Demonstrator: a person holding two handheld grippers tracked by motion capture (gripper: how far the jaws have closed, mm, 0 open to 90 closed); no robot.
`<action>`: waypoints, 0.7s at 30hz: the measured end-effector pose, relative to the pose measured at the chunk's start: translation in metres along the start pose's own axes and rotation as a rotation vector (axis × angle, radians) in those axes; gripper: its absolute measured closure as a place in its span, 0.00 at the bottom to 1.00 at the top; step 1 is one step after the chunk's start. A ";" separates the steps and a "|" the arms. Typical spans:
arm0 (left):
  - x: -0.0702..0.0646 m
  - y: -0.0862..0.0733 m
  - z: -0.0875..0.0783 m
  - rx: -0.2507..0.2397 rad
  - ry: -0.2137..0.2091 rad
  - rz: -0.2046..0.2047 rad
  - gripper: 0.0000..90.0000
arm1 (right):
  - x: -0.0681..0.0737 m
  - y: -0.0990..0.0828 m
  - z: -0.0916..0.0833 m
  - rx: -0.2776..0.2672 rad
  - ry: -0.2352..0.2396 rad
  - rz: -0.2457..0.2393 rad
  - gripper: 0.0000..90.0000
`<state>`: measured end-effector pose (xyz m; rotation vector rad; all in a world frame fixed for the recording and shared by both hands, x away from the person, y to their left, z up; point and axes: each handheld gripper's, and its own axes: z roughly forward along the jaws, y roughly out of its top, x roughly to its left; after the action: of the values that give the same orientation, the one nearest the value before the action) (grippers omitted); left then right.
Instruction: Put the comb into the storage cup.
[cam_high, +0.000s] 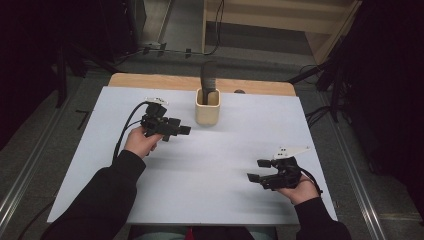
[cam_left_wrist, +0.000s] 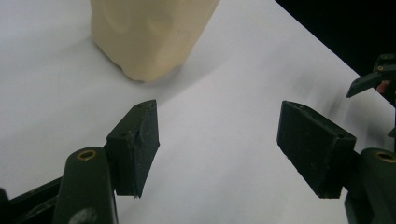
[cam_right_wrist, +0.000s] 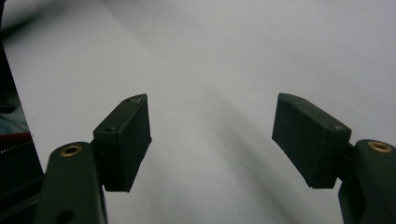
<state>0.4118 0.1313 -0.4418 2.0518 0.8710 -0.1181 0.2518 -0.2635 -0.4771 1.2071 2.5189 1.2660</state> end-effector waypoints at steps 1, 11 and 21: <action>0.000 -0.002 -0.001 -0.004 -0.001 -0.003 0.34 | 0.000 0.000 0.000 0.000 0.000 -0.001 0.29; -0.006 -0.014 -0.014 0.000 0.004 -0.002 0.34 | -0.002 0.002 0.001 -0.005 -0.001 -0.005 0.29; -0.011 -0.026 -0.019 0.033 0.014 0.006 0.34 | -0.004 0.005 0.004 -0.003 0.001 -0.006 0.29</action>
<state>0.3834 0.1494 -0.4439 2.0880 0.8762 -0.1159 0.2592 -0.2617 -0.4770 1.1982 2.5180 1.2691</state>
